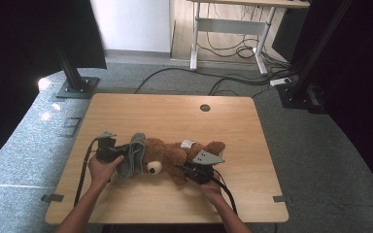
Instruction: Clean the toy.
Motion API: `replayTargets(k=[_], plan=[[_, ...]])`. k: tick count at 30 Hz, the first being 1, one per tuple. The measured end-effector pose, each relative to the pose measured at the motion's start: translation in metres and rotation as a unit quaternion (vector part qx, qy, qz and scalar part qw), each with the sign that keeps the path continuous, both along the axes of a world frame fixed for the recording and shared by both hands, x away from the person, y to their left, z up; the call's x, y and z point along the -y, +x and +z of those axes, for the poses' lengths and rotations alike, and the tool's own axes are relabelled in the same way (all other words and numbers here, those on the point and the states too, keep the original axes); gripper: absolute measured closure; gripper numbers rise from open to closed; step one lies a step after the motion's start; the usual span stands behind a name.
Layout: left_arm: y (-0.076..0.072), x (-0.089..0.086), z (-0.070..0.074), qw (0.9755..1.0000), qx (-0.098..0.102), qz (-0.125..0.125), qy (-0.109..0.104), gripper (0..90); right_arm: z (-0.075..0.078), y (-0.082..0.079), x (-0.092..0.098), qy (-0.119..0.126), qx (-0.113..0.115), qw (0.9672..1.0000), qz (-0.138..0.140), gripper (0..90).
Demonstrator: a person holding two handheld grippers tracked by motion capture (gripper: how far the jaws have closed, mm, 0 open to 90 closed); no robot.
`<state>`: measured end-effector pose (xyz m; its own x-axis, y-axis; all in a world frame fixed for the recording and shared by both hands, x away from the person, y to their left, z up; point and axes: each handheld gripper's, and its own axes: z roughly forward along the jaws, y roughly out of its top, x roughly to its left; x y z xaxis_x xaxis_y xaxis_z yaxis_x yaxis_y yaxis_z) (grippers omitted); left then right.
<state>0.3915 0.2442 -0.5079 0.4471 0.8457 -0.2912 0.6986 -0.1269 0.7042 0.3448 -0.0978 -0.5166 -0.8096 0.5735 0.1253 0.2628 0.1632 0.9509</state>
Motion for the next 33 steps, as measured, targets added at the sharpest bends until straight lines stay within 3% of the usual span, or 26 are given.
replayTargets(k=[3, 6, 10, 11, 12, 13, 14, 15, 17, 19, 21, 23, 24, 26, 27, 28, 29, 30, 33], plan=[[0.001, 0.001, -0.015, 0.9998, -0.019, -0.005, -0.004, 80.0, -0.001, 0.0, 0.0, 0.0, -0.002, 1.0, 0.0, 81.9], [0.003, -0.001, -0.018, 0.9994, -0.033, -0.01, -0.008, 79.9, -0.001, -0.001, 0.0, 0.001, -0.003, 1.0, 0.002, 82.0], [0.003, -0.012, -0.012, 0.9994, -0.025, -0.002, -0.023, 79.7, -0.001, -0.001, 0.0, 0.002, -0.003, 1.0, 0.001, 82.0], [0.001, -0.022, -0.003, 0.9988, -0.011, 0.008, -0.046, 79.8, -0.001, -0.001, 0.001, 0.003, -0.002, 1.0, 0.002, 82.0], [0.001, -0.022, -0.003, 0.9988, -0.011, 0.008, -0.046, 79.8, -0.001, -0.001, 0.001, 0.003, -0.002, 1.0, 0.002, 82.0], [-0.003, -0.033, 0.011, 0.9965, 0.014, 0.01, -0.082, 79.7, -0.001, -0.001, 0.001, 0.003, -0.003, 1.0, 0.003, 82.0], [-0.003, -0.033, 0.011, 0.9965, 0.014, 0.01, -0.082, 79.7, -0.001, -0.001, 0.001, 0.003, -0.003, 1.0, 0.003, 82.0], [-0.004, -0.037, 0.018, 0.9951, 0.024, 0.011, -0.095, 79.8, -0.001, 0.0, 0.001, 0.003, -0.002, 1.0, 0.005, 82.1], [-0.007, -0.042, 0.034, 0.9907, 0.045, 0.004, -0.129, 79.8, -0.001, -0.001, 0.001, 0.003, -0.003, 1.0, 0.005, 82.1], [-0.01, -0.041, 0.049, 0.9868, 0.064, -0.007, -0.148, 79.8, -0.001, -0.001, 0.001, 0.002, -0.003, 1.0, 0.007, 82.3], [-0.012, -0.036, 0.061, 0.9821, 0.076, -0.026, -0.17, 79.8, -0.001, -0.001, 0.001, 0.001, -0.003, 1.0, 0.007, 82.3], [-0.015, -0.016, 0.077, 0.9763, 0.093, -0.063, -0.185, 79.8, -0.001, -0.001, 0.0, 0.0, -0.002, 1.0, 0.008, 82.3], [-0.015, -0.016, 0.077, 0.9763, 0.093, -0.063, -0.185, 79.8, -0.001, -0.001, 0.0, 0.0, -0.002, 1.0, 0.008, 82.3], [-0.015, 0.004, 0.084, 0.9745, 0.096, -0.088, -0.183, 79.8, -0.001, -0.001, 0.0, -0.001, -0.003, 1.0, 0.009, 82.4], [-0.011, 0.023, 0.086, 0.9744, 0.092, -0.102, -0.178, 79.8, -0.001, -0.001, 0.0, -0.001, -0.003, 1.0, 0.01, 82.3], [-0.011, 0.023, 0.086, 0.9744, 0.092, -0.102, -0.178, 79.7, -0.001, -0.001, 0.0, -0.001, -0.003, 1.0, 0.01, 82.3], [-0.006, 0.042, 0.084, 0.9768, 0.082, -0.109, -0.165, 79.7, -0.001, -0.001, -0.001, -0.001, -0.003, 0.9999, 0.01, 82.3], [-0.006, 0.042, 0.084, 0.9768, 0.082, -0.109, -0.165, 79.7, -0.001, -0.001, -0.001, -0.001, -0.003, 0.9999, 0.01, 82.3], [-0.001, 0.069, 0.078, 0.9831, 0.074, -0.112, -0.125, 79.6, -0.001, -0.001, -0.001, -0.003, -0.003, 0.9999, 0.011, 82.4]])
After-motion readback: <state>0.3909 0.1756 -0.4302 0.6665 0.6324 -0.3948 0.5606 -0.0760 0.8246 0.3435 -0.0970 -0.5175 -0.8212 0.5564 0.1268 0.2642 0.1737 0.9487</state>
